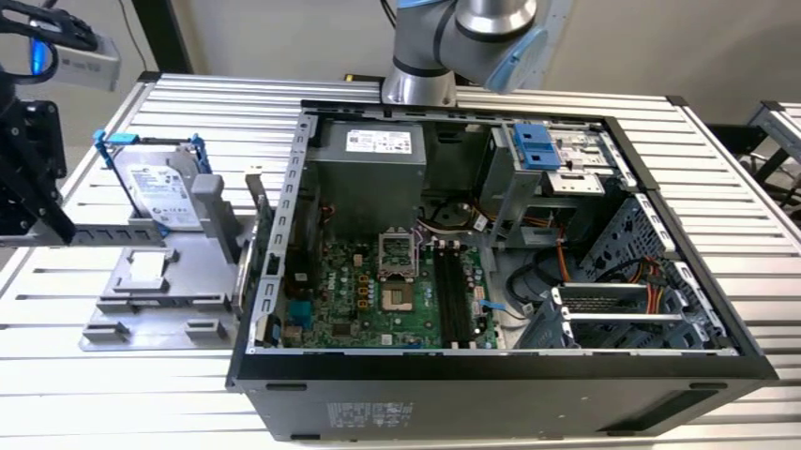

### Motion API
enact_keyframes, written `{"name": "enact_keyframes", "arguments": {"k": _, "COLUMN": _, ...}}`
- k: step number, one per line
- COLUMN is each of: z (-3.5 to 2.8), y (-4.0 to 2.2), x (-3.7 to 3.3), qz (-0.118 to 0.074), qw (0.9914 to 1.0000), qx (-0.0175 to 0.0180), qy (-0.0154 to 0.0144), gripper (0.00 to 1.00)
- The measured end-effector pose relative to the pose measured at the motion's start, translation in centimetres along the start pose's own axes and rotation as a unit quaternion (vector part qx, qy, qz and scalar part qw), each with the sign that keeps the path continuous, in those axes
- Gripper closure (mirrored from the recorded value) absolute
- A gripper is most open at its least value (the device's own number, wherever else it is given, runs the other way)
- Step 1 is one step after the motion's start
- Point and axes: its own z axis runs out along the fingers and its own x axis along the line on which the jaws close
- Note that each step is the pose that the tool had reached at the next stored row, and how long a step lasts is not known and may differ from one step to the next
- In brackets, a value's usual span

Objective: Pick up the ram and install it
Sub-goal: 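Pick up the ram and move it above insertion slot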

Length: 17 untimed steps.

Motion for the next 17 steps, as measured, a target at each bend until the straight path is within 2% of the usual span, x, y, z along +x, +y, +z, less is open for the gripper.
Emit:
{"name": "enact_keyframes", "arguments": {"k": 10, "z": -2.65, "y": 0.04, "x": -0.07, "qz": 0.0, "qw": 1.0, "qx": 0.0, "qy": 0.0, "gripper": 1.0}}
{"name": "enact_keyframes", "arguments": {"k": 17, "z": -2.76, "y": 0.04, "x": -0.07, "qz": 0.0, "qw": 1.0, "qx": 0.0, "qy": 0.0, "gripper": 1.0}}
